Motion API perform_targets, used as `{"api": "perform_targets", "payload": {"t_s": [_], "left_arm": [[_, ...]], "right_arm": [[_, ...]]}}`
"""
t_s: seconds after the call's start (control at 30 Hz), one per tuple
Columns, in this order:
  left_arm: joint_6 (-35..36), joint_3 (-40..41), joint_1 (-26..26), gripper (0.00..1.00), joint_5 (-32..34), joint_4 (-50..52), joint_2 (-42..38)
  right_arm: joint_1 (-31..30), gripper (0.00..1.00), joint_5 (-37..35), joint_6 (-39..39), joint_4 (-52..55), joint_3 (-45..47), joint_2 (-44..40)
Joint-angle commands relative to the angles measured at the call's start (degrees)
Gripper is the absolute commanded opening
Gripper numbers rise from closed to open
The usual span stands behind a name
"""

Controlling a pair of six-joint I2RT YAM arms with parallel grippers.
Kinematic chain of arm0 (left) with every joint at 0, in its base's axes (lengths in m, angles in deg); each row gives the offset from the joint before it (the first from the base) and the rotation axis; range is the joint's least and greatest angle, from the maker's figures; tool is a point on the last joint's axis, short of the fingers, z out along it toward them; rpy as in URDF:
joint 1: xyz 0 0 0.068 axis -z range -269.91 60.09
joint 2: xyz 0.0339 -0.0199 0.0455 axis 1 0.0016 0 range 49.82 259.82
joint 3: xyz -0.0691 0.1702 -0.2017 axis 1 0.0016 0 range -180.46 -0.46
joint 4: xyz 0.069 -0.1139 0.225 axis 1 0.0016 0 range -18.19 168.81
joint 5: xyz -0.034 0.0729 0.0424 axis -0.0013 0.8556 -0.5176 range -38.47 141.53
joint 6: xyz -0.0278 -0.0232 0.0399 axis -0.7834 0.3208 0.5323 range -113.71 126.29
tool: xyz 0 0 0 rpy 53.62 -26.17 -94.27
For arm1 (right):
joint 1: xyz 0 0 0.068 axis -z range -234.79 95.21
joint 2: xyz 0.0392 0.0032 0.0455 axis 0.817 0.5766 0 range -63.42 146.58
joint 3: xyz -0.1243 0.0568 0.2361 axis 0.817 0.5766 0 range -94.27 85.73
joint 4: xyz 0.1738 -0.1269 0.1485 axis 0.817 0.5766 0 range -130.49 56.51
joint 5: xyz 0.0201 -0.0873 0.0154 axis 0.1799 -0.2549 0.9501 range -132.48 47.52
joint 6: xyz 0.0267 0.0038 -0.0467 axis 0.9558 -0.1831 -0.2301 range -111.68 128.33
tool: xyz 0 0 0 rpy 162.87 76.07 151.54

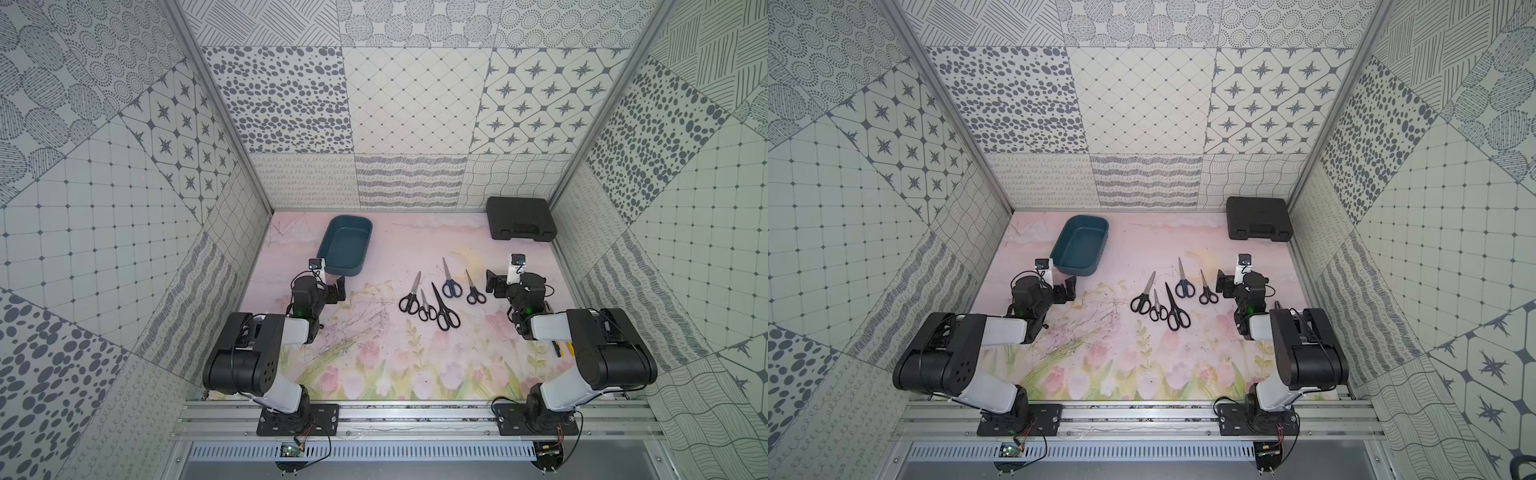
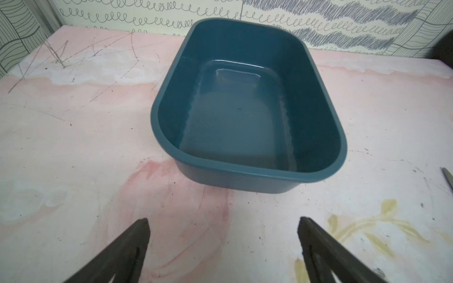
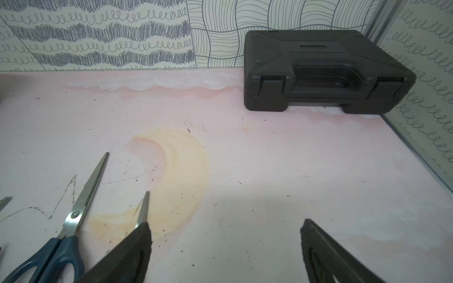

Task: Put the scissors into the storage box
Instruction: Move the storage box to the center of the board.

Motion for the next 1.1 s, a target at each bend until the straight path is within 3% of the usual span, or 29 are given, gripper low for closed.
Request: {"api": "perform_targets", "payload": {"t_s": [0.0,0.73,0.8,0.87,0.93,1.0,1.07], "left_arm": [[0.29,-0.49,0.31,0.99,0.29,0.16,0.43],[0.38,-0.69,-0.02,0.98,0.44,-0.09,0.28],[-0.37,-4.21,1.48,0.93,6.01,10.57,-4.89],[-1.42,-9.22,3.22,0.90,10.13,23.37,-12.81],[-7.54,-15.98,3.42,0.91,10.85,35.00,-19.42],[-11.40,-26.33,2.54,0.91,8.87,49.31,-19.26],[-13.55,-41.85,0.68,0.85,3.91,67.86,-11.35]], "right_arm": [[0.04,0.97,0.09,0.08,-1.38,-0.37,-0.82],[1.45,0.97,2.65,0.89,-1.23,-0.40,-0.87],[1.22,0.96,0.53,1.40,-1.95,-0.84,-1.44],[-0.78,0.96,-4.39,0.28,11.61,-5.26,-8.74],[-3.78,0.96,-7.19,0.75,23.32,-10.61,-16.41],[-6.90,0.95,-4.83,2.09,29.24,-15.09,-20.48],[-12.15,0.94,-5.53,2.26,39.19,-22.60,-19.93]]}}
